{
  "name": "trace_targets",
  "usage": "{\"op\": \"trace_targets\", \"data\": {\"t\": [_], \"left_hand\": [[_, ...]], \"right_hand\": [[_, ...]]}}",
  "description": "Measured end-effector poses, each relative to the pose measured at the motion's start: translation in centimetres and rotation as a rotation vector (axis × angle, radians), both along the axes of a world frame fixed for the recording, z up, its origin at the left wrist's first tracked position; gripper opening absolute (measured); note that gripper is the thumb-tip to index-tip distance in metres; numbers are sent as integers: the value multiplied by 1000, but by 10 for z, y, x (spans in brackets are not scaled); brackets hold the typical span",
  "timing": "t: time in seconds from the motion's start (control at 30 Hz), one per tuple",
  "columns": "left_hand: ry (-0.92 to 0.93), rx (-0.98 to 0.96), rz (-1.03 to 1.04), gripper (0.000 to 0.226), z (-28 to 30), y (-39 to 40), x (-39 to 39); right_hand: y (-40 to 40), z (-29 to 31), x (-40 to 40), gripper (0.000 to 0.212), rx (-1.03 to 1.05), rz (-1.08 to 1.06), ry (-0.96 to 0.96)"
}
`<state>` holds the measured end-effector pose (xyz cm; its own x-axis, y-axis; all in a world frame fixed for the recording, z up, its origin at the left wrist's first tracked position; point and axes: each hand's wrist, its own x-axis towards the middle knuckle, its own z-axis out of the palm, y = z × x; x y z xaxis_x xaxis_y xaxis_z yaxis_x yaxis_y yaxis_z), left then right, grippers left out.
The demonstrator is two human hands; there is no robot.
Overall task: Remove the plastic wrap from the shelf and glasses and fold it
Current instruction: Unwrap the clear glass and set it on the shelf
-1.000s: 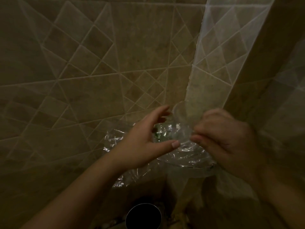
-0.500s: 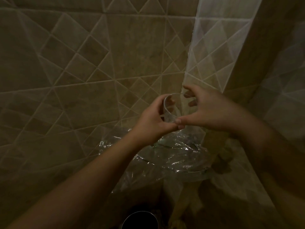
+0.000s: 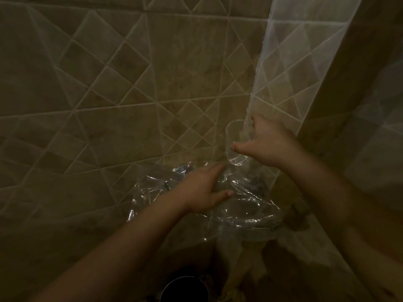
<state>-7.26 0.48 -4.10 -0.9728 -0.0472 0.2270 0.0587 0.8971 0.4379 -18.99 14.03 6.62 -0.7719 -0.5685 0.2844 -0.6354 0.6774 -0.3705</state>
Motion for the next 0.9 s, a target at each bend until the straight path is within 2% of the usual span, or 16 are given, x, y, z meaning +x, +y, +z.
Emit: {"op": "trace_targets", "data": {"t": [0.2, 0.37, 0.5, 0.63, 0.77, 0.9], "left_hand": [[-112, 45, -19, 61, -11, 0, 11], [-197, 30, -31, 62, -12, 0, 18], [-198, -2, -29, 58, -10, 1, 21], [-162, 10, -17, 56, -8, 3, 22], [-81, 32, -4, 62, -6, 6, 27], [-2, 60, -16, 60, -4, 5, 38]], "right_hand": [[-11, -23, -10, 76, 131, -41, -63], [-15, -45, -12, 60, 238, -33, -105], [-13, -53, -12, 49, 270, -24, -72], [-11, -56, -12, 55, 325, -5, -62], [-11, -60, -8, 53, 353, 15, -22], [-1, -60, -5, 82, 331, 67, -85]]}}
